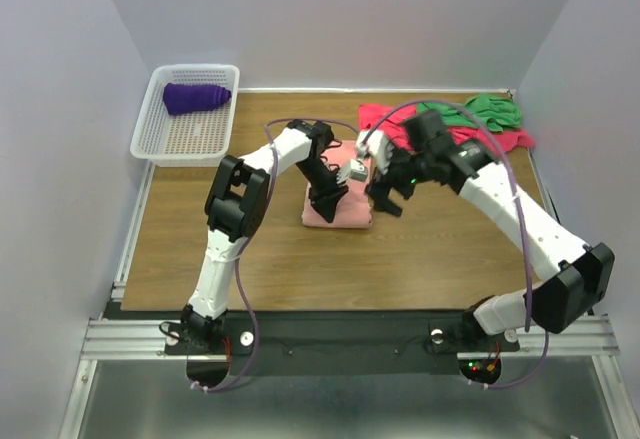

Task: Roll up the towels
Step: Roll the towel

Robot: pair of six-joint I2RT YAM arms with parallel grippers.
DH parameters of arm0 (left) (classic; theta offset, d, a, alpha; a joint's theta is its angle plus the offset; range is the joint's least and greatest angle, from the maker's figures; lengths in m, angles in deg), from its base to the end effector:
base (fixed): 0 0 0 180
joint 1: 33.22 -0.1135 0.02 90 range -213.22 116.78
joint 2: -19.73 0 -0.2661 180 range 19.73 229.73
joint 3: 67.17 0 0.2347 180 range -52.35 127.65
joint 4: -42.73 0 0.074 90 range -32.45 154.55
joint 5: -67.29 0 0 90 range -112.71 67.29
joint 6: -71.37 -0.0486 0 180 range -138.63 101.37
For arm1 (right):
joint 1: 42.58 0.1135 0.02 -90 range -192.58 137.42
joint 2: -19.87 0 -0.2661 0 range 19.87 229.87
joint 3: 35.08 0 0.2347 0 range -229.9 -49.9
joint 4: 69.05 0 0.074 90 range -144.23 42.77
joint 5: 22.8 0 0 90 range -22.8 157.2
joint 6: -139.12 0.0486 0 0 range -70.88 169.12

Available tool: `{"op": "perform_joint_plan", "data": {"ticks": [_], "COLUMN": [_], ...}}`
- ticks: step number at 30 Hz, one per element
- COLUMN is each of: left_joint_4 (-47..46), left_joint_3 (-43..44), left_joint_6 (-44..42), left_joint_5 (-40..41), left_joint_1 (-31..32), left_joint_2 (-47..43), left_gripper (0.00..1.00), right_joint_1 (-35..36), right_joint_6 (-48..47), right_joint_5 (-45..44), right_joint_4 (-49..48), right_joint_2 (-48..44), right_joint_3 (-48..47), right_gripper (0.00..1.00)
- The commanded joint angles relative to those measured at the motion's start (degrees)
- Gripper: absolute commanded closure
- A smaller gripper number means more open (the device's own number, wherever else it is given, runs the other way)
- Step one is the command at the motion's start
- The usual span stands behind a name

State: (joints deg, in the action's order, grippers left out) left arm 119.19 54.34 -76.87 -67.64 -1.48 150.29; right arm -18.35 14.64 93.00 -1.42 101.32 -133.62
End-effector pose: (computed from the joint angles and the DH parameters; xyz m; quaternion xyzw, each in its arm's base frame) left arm 0.3504 -0.2571 0.1707 0.6634 0.6425 -0.3634 0.1228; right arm 0.2463 0.1340 0.3547 -0.5155 0.7628 0.1799 0.3465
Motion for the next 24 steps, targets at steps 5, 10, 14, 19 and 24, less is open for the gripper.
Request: {"op": "perform_joint_plan", "data": {"ticks": [5, 10, 14, 19, 24], "left_joint_4": [2.42, 2.42, 2.43, 2.42, 2.42], "left_joint_3": [-3.15, -6.58, -6.5, -6.5, -6.68], "left_joint_6": [6.12, 5.51, 4.45, 2.96, 2.52], "left_joint_5": [-1.74, -4.99, -4.38, -2.54, -1.83], "left_joint_1": [0.07, -1.07, -1.16, -1.16, -1.16], "left_joint_2": [6.63, 6.72, 6.81, 7.34, 7.51], "left_gripper": [0.52, 0.52, 0.5, 0.48, 0.47], "right_joint_1": [22.42, 28.85, 29.39, 29.38, 29.21], "right_joint_6": [-5.77, -4.28, -6.3, -9.19, -9.47], "right_joint_5": [-22.88, -27.8, -31.69, -32.75, -32.13], "right_joint_4": [-9.3, -17.11, -26.95, -35.31, -40.76], "right_joint_2": [-0.51, 3.71, 3.72, 5.38, 6.44], "right_joint_3": [11.56, 13.13, 19.11, 25.08, 29.23], "right_gripper": [0.0, 0.0, 0.0, 0.0, 0.0]}}
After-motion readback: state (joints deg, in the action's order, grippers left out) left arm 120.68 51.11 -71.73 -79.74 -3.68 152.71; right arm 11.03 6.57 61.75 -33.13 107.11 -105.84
